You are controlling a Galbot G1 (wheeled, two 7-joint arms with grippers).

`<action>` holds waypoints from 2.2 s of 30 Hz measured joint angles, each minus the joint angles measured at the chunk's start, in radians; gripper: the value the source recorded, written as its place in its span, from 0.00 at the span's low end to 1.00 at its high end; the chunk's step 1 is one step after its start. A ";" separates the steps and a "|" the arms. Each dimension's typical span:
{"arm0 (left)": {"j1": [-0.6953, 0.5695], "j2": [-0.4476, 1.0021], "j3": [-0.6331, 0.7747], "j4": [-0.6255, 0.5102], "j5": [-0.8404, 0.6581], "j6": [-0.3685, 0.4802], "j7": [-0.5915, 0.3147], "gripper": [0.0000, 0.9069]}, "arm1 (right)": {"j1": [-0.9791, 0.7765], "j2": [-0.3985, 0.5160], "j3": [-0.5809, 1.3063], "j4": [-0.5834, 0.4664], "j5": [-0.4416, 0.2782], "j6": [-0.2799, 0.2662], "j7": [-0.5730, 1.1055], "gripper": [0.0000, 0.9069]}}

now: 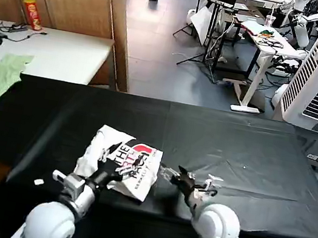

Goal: Fold and organize the clothes.

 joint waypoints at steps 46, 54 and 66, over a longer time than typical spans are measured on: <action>0.133 -0.071 -0.127 0.000 0.034 -0.076 -0.029 0.97 | 0.240 -0.132 -0.002 -0.242 -0.378 0.135 -0.181 0.97; 0.132 -0.082 -0.113 0.020 0.044 -0.080 -0.029 0.97 | 0.054 -0.221 0.010 -0.033 -0.442 0.153 -0.222 0.97; 0.143 -0.099 -0.107 0.029 0.055 -0.102 -0.029 0.97 | -0.128 -0.256 -0.016 0.069 -0.634 0.153 -0.259 0.97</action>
